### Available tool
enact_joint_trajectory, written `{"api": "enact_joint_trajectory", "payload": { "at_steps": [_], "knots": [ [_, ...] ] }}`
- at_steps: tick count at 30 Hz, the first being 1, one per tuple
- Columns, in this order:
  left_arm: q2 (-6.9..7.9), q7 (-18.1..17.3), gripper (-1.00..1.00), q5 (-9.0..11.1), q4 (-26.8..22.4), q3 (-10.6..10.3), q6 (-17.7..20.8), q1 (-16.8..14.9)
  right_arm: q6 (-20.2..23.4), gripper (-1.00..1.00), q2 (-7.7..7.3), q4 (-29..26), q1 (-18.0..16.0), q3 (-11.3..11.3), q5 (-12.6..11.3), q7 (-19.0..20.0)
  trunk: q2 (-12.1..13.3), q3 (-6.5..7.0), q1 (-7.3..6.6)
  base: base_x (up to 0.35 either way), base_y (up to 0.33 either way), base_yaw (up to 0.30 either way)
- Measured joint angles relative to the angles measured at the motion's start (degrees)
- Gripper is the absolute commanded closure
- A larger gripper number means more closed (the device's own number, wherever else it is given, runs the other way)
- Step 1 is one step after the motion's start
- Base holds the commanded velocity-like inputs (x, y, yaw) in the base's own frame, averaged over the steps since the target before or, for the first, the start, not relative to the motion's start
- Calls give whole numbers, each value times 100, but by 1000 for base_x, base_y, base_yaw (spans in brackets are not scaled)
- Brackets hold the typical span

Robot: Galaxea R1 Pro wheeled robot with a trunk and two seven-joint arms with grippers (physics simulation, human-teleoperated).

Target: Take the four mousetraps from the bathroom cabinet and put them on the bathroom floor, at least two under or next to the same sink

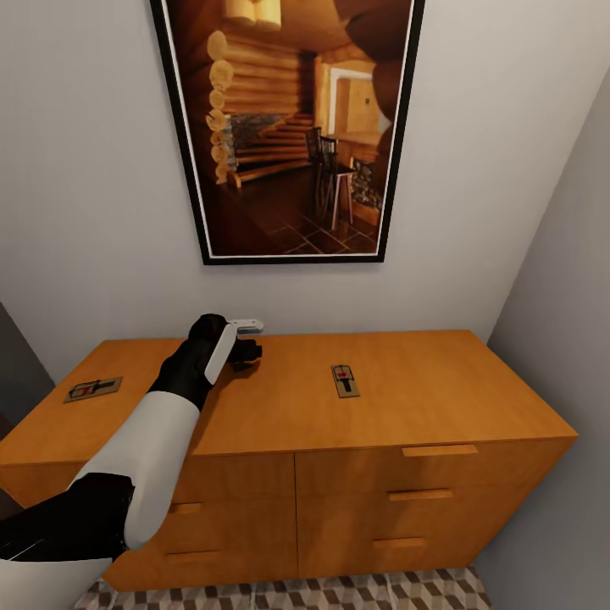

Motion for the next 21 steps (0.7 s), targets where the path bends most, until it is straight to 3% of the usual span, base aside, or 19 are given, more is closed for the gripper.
{"api": "enact_joint_trajectory", "payload": {
  "at_steps": [21],
  "knots": [
    [-6, 0, -100, -5, 62, -17, 5, 0, 0, 100, 0, 0, 0, -1, 3, 0, 0, 0, -1, 17, 0, 0]
  ]
}}
